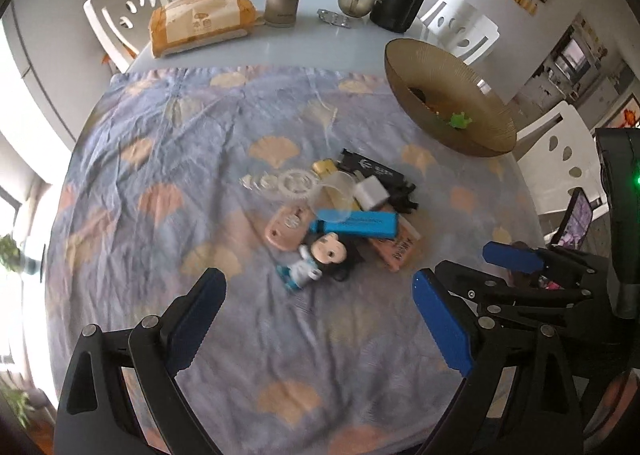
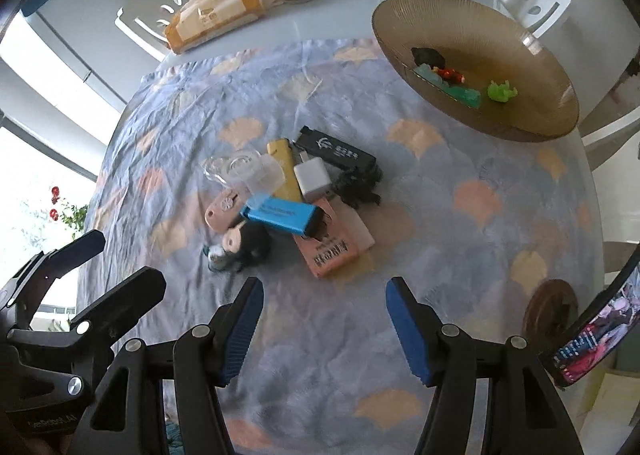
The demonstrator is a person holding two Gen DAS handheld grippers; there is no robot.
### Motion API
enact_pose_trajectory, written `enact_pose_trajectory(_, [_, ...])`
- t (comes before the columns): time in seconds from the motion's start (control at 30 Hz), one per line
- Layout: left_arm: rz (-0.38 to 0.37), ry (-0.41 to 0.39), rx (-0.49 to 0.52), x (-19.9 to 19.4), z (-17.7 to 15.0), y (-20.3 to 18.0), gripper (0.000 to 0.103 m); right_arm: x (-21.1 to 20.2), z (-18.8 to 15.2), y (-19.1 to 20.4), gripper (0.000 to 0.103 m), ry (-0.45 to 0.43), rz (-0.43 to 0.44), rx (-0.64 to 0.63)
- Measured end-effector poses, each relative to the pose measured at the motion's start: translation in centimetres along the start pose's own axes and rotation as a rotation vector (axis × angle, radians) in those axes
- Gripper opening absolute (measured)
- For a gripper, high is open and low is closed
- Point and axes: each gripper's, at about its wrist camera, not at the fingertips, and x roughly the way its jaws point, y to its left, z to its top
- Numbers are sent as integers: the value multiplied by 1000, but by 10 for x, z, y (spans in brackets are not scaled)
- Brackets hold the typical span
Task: Organize rigid objects
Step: 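Move both tools back over the remaining pile, then grasp the white-suited cartoon figurine with the left tool while the right grasps the blue lighter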
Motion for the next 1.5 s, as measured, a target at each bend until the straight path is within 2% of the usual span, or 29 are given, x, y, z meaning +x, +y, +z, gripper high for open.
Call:
enact_pose_trajectory(0.27, [40, -8, -10, -4, -14, -18, 94, -11, -18, -15, 62, -7, 7, -46])
enact_pose_trajectory(0.43, [39, -8, 56, -3, -20, -15, 94, -5, -24, -17, 62, 16, 43, -58])
enact_pose_trajectory(0.5, [8, -10, 113, 2, -17, -9, 93, -4, -20, -17, 62, 17, 102, -68])
enact_pose_trajectory(0.6, [-40, 14, 188, 18, -9, 1, 84, -1, -5, -11, 62, -9, 208, -133])
enact_pose_trajectory(0.63, [-65, 38, 208, 28, -5, 6, 78, 0, 0, -8, 62, -17, 216, -169])
enact_pose_trajectory(0.7, [-120, 100, 244, 50, 4, 15, 78, 13, 17, 4, 62, -9, 202, -274])
enact_pose_trajectory(0.77, [-125, 130, 290, 65, 8, 17, 76, 28, 30, 11, 62, 16, 181, -340])
enact_pose_trajectory(0.83, [-140, 154, 321, 78, 11, 20, 76, 44, 43, 15, 56, 43, 171, -403])
enact_pose_trajectory(0.9, [-179, 181, 328, 91, 14, 23, 76, 61, 51, 22, 51, 86, 161, -461])
enact_pose_trajectory(1.03, [-223, 220, 371, 104, 16, 18, 76, 84, 55, 34, 50, 147, 138, -556])
enact_pose_trajectory(1.1, [-236, 223, 379, 109, 17, 14, 68, 91, 56, 40, 50, 124, 107, -589])
enact_pose_trajectory(1.13, [-243, 228, 375, 112, 18, 14, 55, 92, 58, 42, 44, 124, 115, -593])
enact_pose_trajectory(1.17, [-265, 233, 368, 115, 19, 13, 50, 92, 59, 43, 39, 129, 132, -587])
enact_pose_trajectory(1.2, [-268, 223, 368, 114, 20, 13, 49, 91, 58, 44, 31, 135, 146, -583])
enact_pose_trajectory(1.23, [-271, 221, 371, 115, 21, 12, 47, 90, 57, 46, 28, 128, 134, -589])
enact_pose_trajectory(1.3, [-272, 195, 379, 110, 20, 10, 42, 88, 48, 50, 26, 106, 102, -599])
enact_pose_trajectory(1.37, [-278, 179, 373, 105, 19, 10, 37, 84, 38, 46, 24, 106, 117, -548])
enact_pose_trajectory(1.5, [-288, 166, 331, 89, 12, 22, 37, 68, 7, 37, 24, 87, 151, -422])
